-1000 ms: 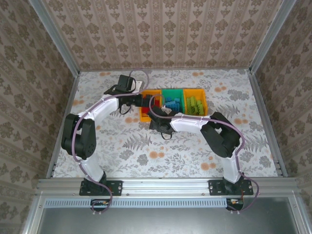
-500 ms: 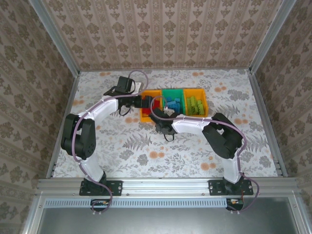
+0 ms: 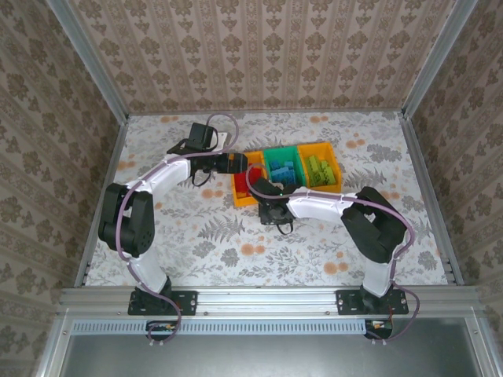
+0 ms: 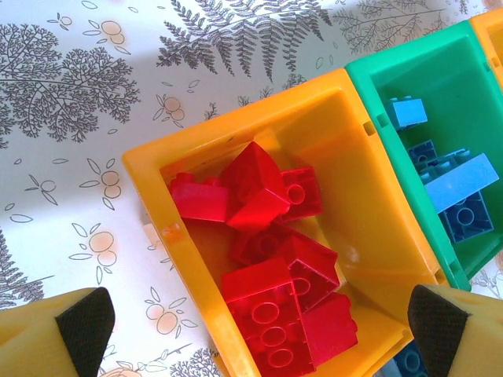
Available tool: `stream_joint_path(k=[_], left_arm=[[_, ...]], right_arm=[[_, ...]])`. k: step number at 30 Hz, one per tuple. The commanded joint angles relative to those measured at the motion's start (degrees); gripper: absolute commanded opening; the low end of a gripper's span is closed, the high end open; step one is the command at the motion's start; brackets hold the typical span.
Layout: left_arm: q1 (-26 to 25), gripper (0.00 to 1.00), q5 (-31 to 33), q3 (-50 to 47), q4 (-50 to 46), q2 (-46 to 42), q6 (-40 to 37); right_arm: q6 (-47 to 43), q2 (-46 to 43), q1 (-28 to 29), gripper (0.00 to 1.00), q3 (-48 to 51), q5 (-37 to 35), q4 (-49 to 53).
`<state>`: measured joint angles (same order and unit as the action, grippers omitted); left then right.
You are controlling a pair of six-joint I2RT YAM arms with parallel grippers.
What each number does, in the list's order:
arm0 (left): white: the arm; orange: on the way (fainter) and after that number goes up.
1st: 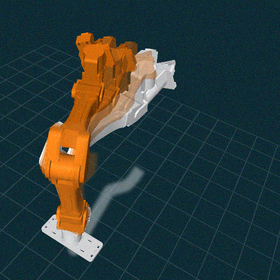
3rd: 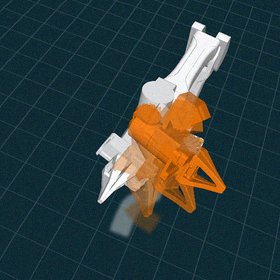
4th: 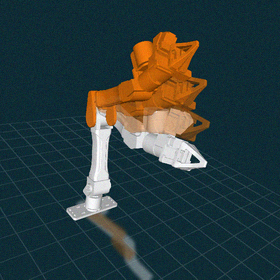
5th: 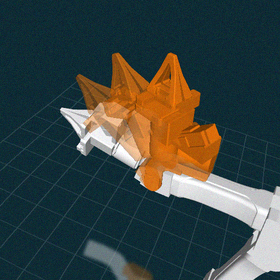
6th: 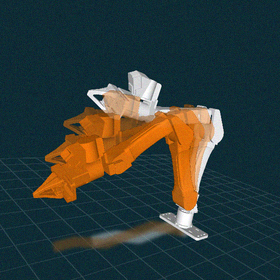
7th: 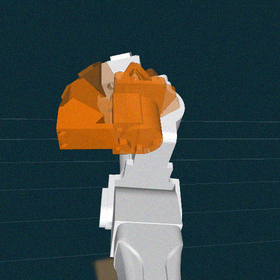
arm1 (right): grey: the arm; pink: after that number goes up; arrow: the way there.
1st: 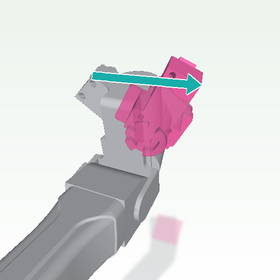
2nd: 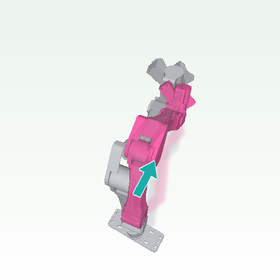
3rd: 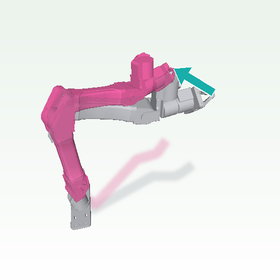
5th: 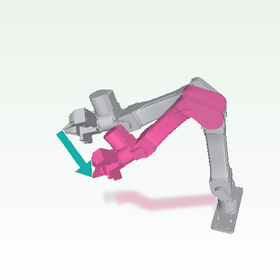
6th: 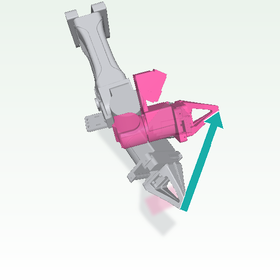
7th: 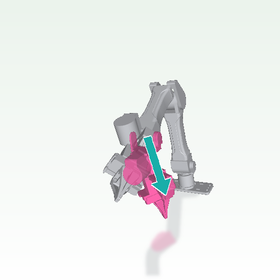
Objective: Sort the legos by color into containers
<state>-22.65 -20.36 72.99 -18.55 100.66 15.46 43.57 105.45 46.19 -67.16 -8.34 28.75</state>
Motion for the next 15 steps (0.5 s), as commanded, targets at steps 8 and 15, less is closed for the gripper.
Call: stream_joint_path(k=[8,15], left_arm=[[0.42,1.0,-0.13,-1.88,0.3,-3.22,0.88],[0.55,1.0,1.13,-3.0,0.83,-5.04,1.01]], right_arm=[[-10.84,-5.81,-4.95,0.2,-7.42,16.76,13.08],[-9.98,-13.53,-8.34,0.2,-2.64,9.89,9.18]])
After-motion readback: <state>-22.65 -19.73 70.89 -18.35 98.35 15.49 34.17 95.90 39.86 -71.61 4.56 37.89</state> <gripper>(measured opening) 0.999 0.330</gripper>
